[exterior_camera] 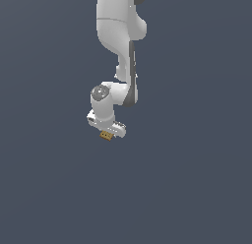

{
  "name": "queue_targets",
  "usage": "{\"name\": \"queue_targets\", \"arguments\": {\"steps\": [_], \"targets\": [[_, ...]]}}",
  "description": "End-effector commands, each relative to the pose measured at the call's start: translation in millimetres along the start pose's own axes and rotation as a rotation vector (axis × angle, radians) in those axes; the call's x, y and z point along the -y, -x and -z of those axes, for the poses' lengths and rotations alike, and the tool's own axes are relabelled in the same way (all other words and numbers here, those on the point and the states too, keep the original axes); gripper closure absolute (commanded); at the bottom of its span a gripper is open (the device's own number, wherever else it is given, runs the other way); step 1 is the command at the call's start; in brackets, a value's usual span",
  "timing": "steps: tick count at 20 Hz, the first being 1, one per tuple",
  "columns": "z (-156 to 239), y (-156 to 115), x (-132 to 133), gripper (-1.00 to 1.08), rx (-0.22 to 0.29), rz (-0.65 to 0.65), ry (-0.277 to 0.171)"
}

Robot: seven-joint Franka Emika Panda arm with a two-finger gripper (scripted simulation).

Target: Pick up the object and move it to a goal position.

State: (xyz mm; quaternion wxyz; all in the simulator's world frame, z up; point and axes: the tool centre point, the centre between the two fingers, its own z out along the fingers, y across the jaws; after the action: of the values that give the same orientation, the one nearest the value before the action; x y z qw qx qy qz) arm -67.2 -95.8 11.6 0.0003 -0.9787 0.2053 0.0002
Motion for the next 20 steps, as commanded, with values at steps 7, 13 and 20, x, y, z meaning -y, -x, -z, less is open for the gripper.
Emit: {"name": "queue_targets", "arguments": {"steps": [7,13,20], "targets": [[0.5,4.0,8.3,1.08,0.0,0.0,0.0],[2.6,19.4,40.1,1.08,0.0,0.0,0.0],[6.9,50.2,105.7,1.08,0.0,0.0,0.0]]}}
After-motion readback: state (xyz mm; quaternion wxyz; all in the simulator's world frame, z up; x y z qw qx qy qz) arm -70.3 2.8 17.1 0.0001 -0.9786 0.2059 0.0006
